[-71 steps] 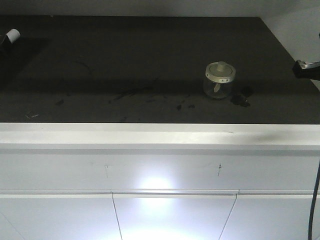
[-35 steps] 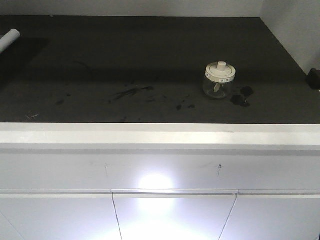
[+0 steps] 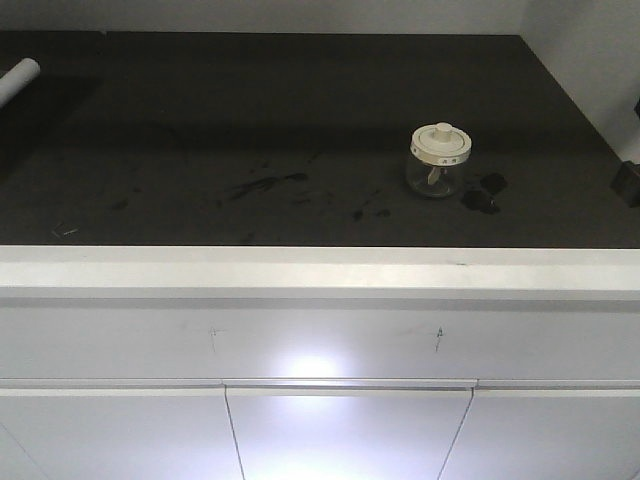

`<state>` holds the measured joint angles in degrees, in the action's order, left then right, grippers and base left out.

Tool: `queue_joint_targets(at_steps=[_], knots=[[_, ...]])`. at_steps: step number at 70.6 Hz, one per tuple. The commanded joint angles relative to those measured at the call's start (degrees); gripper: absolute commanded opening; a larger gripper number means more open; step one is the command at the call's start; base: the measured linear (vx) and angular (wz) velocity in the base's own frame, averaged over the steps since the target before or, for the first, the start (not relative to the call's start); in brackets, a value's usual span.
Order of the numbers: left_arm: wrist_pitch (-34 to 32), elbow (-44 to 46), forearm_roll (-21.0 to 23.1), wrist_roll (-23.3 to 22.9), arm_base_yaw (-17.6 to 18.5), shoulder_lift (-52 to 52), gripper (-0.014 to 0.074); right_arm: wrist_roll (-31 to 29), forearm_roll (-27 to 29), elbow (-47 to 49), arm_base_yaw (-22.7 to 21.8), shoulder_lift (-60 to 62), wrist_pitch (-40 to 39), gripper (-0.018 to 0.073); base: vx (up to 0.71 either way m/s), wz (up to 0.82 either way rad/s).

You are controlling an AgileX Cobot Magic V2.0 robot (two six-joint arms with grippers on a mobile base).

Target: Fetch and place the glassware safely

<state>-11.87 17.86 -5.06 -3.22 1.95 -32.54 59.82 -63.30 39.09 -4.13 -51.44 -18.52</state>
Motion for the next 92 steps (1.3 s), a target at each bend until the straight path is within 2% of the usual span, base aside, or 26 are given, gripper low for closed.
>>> queue_joint_targets(at_steps=[1,16,58,68,85,92], knots=[[-1.91,-1.0,0.18,-0.86,0.26,2.13,-0.0007,1.95,-2.34,1.52,-0.12,0.7,-2.59,-0.0001,0.0,0.0],[-1.35,-5.46,0.18,-0.86,0.26,3.56,-0.0007,2.0,-3.38,1.52,-0.12,0.7,-2.59,-0.0001,0.0,0.0],[-0.79,-5.49,0.18,-0.86,0.26,3.56,-0.0007,1.99,-3.38,1.52,-0.12,-0.41,-2.66,0.0022,0.0,0.0],[-0.79,-5.49,0.18,-0.86,0.26,3.56,-0.0007,1.99,-3.33,1.52,-0.12,-2.61,-3.09,0.0123,0.0,0.0],[-0.79,-5.49,0.18,-0.86,0.26,3.56,-0.0007,1.34,-3.03,1.75,-0.12,-10.36,-7.0,0.0449,0.0,0.0],[-0.79,-5.49,0.18,-0.86,0.26,3.56,-0.0007,-0.84,-2.72,3.26,-0.12,-15.55,-10.56,0.0501,0.0,0.0]])
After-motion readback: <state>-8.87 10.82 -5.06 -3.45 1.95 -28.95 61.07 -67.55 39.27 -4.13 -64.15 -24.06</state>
